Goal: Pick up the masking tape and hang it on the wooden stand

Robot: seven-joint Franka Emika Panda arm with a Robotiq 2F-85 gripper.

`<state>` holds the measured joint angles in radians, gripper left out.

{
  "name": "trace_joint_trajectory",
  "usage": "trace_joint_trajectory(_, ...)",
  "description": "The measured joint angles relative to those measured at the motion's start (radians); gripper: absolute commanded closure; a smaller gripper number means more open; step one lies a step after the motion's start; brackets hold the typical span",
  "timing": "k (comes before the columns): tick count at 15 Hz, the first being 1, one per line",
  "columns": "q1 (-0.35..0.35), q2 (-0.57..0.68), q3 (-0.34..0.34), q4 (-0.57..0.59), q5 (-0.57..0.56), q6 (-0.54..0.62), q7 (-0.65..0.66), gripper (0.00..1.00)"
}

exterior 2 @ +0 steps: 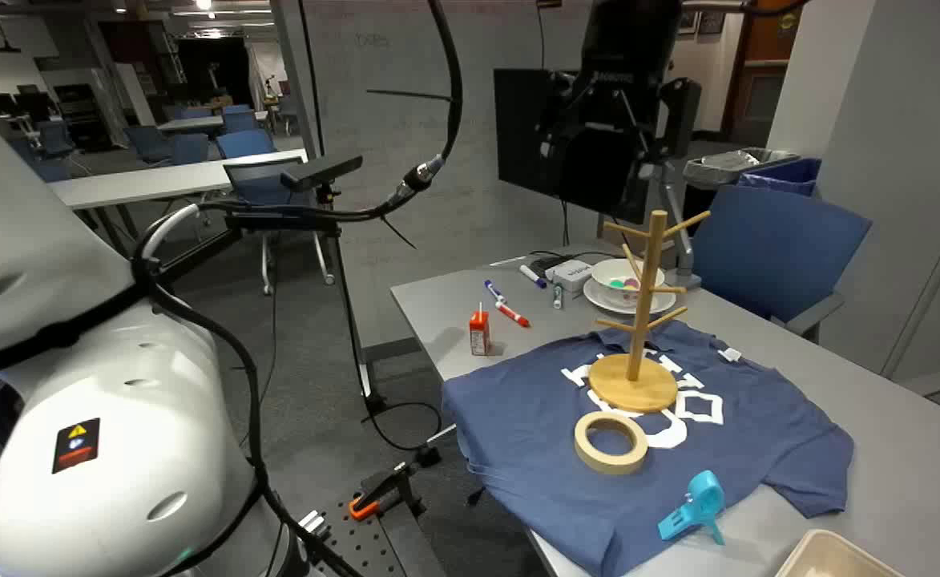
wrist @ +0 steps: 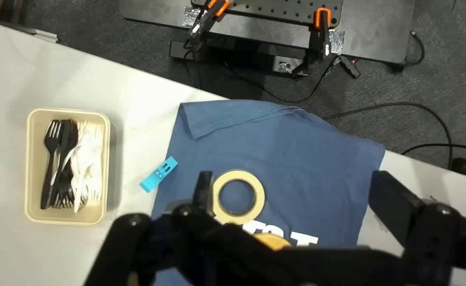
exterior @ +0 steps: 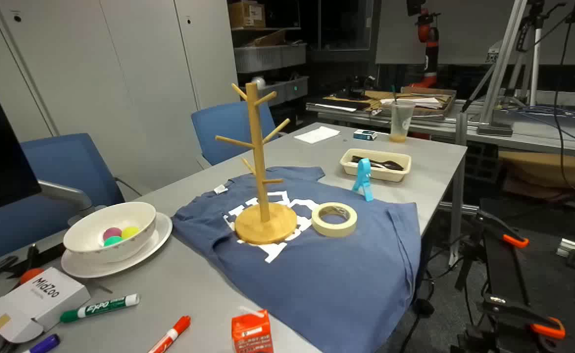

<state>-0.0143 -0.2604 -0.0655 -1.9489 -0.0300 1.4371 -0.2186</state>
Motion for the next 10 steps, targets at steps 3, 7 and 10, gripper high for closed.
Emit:
trace_joint_trajectory(3,0.0,0.0,0.0,0.0,0.0,0.0,0.0,0.0)
trace_joint_trajectory(7,0.0,0.0,0.0,0.0,0.0,0.0,0.0,0.0)
trace_joint_trajectory(10,0.0,0.0,0.0,0.0,0.0,0.0,0.0,0.0)
